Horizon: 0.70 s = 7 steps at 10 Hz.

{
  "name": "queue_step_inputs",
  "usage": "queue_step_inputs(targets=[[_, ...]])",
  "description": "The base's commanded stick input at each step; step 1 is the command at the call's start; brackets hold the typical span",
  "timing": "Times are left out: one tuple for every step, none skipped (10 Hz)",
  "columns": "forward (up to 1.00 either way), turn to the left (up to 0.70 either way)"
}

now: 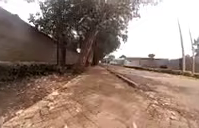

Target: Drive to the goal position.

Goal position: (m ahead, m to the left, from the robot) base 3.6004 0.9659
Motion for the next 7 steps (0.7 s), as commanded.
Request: queue_step_inputs(targets=[[0.70, 0.00], [0.70, 0.00], [0.70, 0.00], [0.70, 0.00], [0.70, 0.00], [0.70, 0.00], [0.70, 0.00]])
